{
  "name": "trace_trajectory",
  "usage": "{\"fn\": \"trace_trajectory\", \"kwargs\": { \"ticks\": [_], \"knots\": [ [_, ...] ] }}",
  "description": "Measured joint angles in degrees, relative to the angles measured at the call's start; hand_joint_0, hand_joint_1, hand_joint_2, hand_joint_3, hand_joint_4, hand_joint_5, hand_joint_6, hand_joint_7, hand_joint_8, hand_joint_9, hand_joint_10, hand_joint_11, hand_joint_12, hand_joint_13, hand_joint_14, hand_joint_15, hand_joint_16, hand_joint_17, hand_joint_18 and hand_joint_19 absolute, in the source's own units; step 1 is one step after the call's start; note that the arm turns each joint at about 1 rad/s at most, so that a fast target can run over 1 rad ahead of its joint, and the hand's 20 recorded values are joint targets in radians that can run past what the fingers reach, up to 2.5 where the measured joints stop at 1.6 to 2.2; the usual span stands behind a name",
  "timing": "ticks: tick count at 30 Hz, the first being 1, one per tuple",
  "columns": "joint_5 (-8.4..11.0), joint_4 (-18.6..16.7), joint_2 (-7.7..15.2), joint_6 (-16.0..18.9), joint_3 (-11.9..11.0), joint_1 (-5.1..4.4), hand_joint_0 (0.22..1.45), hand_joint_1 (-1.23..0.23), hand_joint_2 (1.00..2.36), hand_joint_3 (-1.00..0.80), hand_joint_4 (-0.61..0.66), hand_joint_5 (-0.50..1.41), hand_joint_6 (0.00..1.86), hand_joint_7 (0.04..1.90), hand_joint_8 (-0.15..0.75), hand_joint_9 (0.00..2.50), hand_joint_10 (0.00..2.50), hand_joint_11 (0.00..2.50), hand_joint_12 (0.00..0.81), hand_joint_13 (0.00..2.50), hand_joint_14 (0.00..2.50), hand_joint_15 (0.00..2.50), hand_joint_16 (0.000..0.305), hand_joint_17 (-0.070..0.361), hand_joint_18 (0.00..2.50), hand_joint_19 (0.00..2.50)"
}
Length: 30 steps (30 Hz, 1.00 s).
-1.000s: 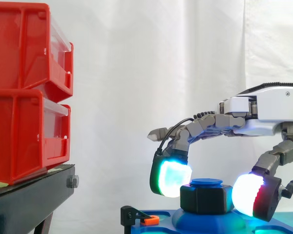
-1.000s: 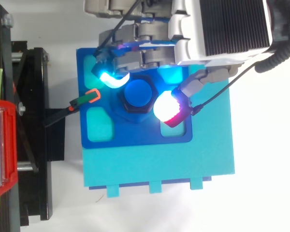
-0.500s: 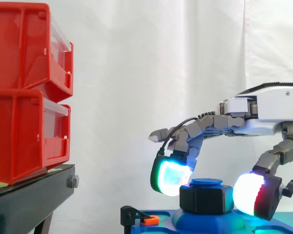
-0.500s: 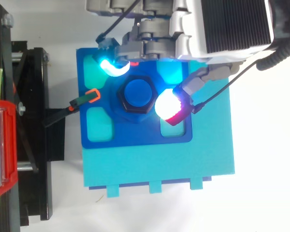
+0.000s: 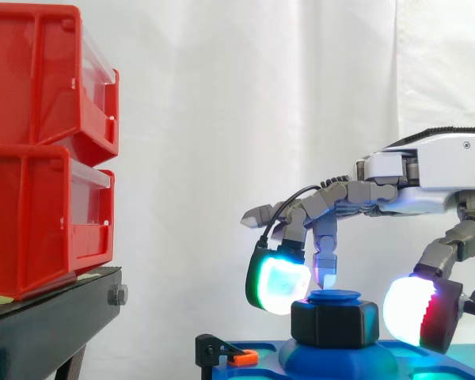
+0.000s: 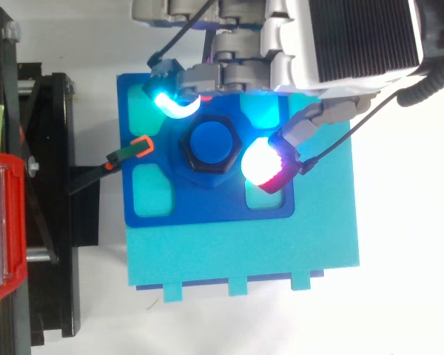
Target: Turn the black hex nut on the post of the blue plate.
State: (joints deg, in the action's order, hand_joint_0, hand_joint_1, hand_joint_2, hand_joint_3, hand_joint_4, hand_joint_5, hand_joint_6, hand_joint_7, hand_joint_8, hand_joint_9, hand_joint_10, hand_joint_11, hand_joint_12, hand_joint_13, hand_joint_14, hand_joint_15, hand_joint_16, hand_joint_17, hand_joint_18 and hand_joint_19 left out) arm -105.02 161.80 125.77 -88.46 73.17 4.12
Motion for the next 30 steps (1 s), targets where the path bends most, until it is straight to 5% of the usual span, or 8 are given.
{"fn": "trace_trajectory", "kwargs": {
  "ticks": [9,30],
  "knots": [
    [-0.01,0.5,0.0,-0.3,0.0,-0.01,0.32,-0.67,1.0,-0.5,0.18,-0.3,0.5,0.82,0.162,0.0,0.97,0.01,0.247,0.01,0.0,0.15,0.044,0.098,0.07,0.16],
    [-0.01,1.5,0.0,-0.3,0.0,-0.45,0.31,-0.57,1.0,-0.5,0.4,-0.23,0.5,0.86,0.199,0.0,1.15,0.0,0.258,0.04,0.0,0.16,0.046,0.104,0.07,0.17]
  ]
}}
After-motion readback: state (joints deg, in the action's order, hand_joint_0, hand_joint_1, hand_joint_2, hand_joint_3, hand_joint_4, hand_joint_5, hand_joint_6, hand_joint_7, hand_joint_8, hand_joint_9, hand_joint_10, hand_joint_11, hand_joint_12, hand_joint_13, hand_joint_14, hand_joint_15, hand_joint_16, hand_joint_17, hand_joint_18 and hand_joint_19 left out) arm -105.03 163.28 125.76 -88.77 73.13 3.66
